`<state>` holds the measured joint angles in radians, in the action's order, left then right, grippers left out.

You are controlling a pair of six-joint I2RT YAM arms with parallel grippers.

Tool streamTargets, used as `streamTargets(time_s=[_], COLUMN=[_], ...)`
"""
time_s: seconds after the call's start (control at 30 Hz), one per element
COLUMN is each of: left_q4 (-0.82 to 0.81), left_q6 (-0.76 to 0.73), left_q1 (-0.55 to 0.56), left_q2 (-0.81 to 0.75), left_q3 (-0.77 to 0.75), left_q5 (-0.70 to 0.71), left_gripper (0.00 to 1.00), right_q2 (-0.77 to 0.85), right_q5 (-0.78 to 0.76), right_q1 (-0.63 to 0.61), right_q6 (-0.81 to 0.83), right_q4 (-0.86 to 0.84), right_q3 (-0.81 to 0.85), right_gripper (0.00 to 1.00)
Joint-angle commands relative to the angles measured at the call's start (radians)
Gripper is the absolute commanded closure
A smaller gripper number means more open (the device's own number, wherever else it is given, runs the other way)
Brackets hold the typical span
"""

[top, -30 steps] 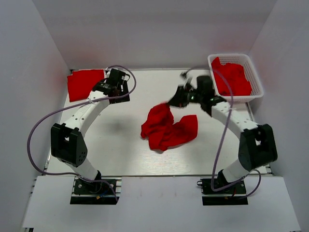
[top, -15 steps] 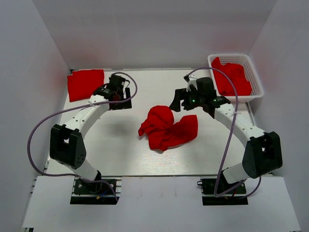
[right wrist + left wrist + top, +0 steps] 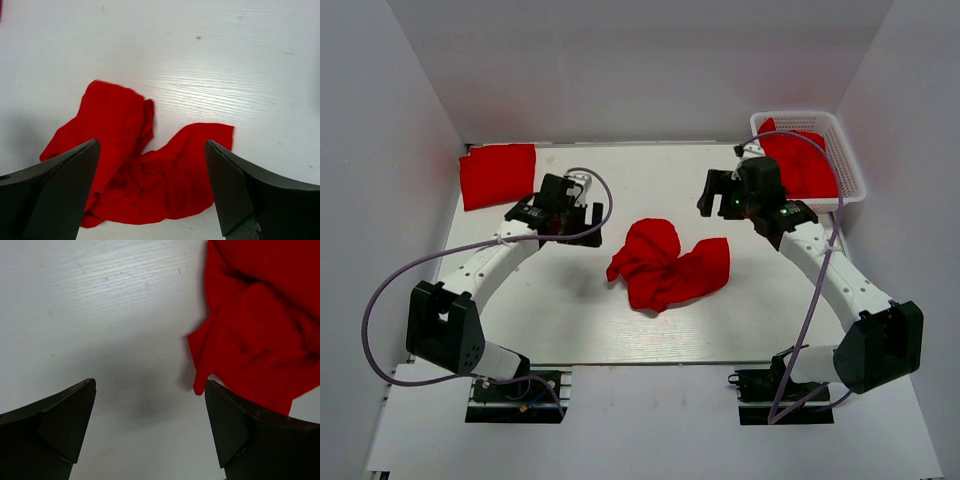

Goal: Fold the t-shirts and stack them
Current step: Flatten out the tshirt

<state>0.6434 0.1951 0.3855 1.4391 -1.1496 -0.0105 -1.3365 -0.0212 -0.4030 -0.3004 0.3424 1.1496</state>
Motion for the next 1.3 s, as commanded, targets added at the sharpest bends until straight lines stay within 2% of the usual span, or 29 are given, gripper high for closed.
streamTargets(time_s=[0.0,0.17,0.43,0.57,0.63,0.73,0.87,0.9,0.93,1.0,1.1,1.2,1.23,1.27], left_q4=[-0.073,-0.120,-0.211,-0.168,-0.168,-0.217,-0.229,-0.229,-0.229,-0.238,-0.238,-0.252,-0.261,-0.274], left_q6=[-0.072,-0.129,-0.161,-0.172,-0.172,-0.172,-0.183,-0.183,-0.183,-0.192,-0.192,-0.192,-0.181,-0.181], left_q1=[0.018,0.046,0.090,0.099,0.099,0.099,0.099,0.099,0.099,0.099,0.099,0.099,0.099,0.099], left_q2=[-0.045,-0.013,0.023,0.124,0.145,0.155,0.155,0.155,0.155,0.167,0.188,0.188,0.188,0.188], left_q3=[0.074,0.159,0.217,0.166,0.156,0.156,0.146,0.137,0.137,0.137,0.146,0.137,0.137,0.137], left_q5=[-0.193,-0.305,-0.347,-0.310,-0.310,-0.371,-0.373,-0.373,-0.373,-0.384,-0.396,-0.416,-0.416,-0.405], left_gripper=[0.00,0.00,0.00,0.09,0.11,0.16,0.35,0.47,0.52,0.61,0.70,0.95,1.00,1.00], right_q2=[0.050,0.014,-0.041,-0.067,-0.076,-0.088,-0.101,-0.101,-0.105,-0.107,-0.107,-0.105,-0.110,-0.113], right_q5=[-0.207,-0.286,-0.235,-0.204,-0.189,-0.175,-0.149,-0.145,-0.141,-0.143,-0.140,-0.131,-0.123,-0.105], right_q1=[0.019,0.055,0.102,0.128,0.133,0.147,0.159,0.162,0.164,0.168,0.178,0.182,0.184,0.181], right_q6=[-0.095,-0.167,-0.171,-0.160,-0.152,-0.144,-0.140,-0.138,-0.138,-0.137,-0.129,-0.120,-0.112,-0.108], right_q4=[0.036,0.164,0.214,0.214,0.216,0.224,0.227,0.227,0.228,0.231,0.234,0.225,0.228,0.224], right_q3=[-0.004,0.007,-0.002,-0.001,0.002,0.004,0.002,0.002,0.002,0.002,0.005,0.002,0.002,-0.002], right_gripper=[0.10,0.10,0.10,0.10,0.10,0.10,0.10,0.10,0.10,0.10,0.10,0.10,0.10,0.10])
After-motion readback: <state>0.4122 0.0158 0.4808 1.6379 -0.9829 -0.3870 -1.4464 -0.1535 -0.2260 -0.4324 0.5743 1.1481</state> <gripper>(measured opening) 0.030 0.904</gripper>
